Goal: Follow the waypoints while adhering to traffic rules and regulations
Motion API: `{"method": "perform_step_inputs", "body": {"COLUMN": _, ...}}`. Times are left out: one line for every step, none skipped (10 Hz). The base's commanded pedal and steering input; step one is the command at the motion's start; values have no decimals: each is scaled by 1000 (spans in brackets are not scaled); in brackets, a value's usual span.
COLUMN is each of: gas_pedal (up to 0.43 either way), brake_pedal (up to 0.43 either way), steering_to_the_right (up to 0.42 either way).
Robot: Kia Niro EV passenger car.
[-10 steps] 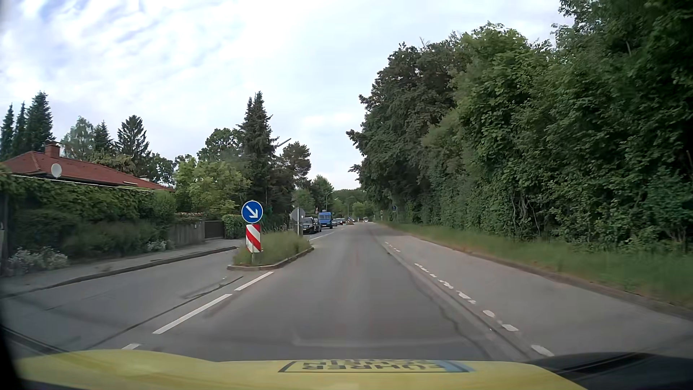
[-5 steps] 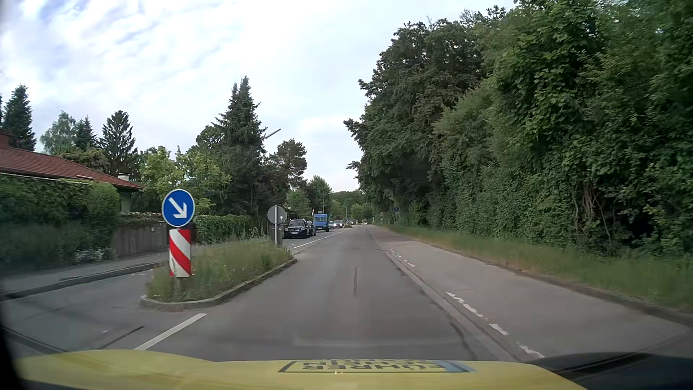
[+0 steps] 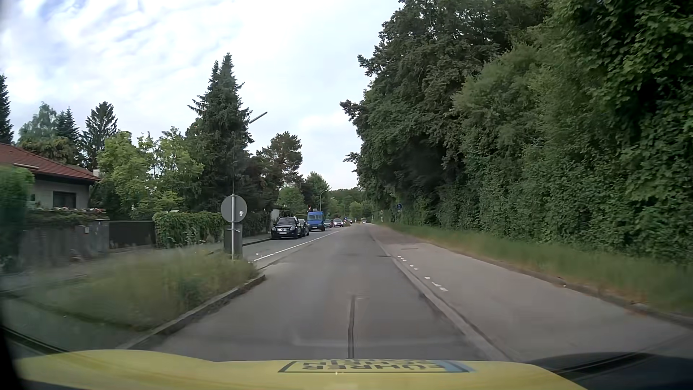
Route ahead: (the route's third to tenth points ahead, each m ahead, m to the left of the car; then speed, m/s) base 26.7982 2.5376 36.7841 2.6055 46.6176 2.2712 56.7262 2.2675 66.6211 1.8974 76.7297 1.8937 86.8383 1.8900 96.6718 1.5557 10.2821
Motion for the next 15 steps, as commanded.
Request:
{"method": "perform_step_inputs", "body": {"gas_pedal": 47, "brake_pedal": 0, "steering_to_the_right": 3}}
{"method": "perform_step_inputs", "body": {"gas_pedal": 47, "brake_pedal": 0, "steering_to_the_right": 3}}
{"method": "perform_step_inputs", "body": {"gas_pedal": 59, "brake_pedal": 0, "steering_to_the_right": 3}}
{"method": "perform_step_inputs", "body": {"gas_pedal": 59, "brake_pedal": 0, "steering_to_the_right": 3}}
{"method": "perform_step_inputs", "body": {"gas_pedal": 59, "brake_pedal": 0, "steering_to_the_right": 3}}
{"method": "perform_step_inputs", "body": {"gas_pedal": 67, "brake_pedal": 0, "steering_to_the_right": 3}}
{"method": "perform_step_inputs", "body": {"gas_pedal": 79, "brake_pedal": 0, "steering_to_the_right": 2}}
{"method": "perform_step_inputs", "body": {"gas_pedal": 79, "brake_pedal": 0, "steering_to_the_right": 3}}
{"method": "perform_step_inputs", "body": {"gas_pedal": 79, "brake_pedal": 0, "steering_to_the_right": 1}}
{"method": "perform_step_inputs", "body": {"gas_pedal": 79, "brake_pedal": 0, "steering_to_the_right": -3}}
{"method": "perform_step_inputs", "body": {"gas_pedal": 79, "brake_pedal": 0, "steering_to_the_right": -4}}
{"method": "perform_step_inputs", "body": {"gas_pedal": 79, "brake_pedal": 0, "steering_to_the_right": -4}}
{"method": "perform_step_inputs", "body": {"gas_pedal": 79, "brake_pedal": 0, "steering_to_the_right": -4}}
{"method": "perform_step_inputs", "body": {"gas_pedal": 79, "brake_pedal": 0, "steering_to_the_right": -4}}
{"method": "perform_step_inputs", "body": {"gas_pedal": 79, "brake_pedal": 0, "steering_to_the_right": -3}}
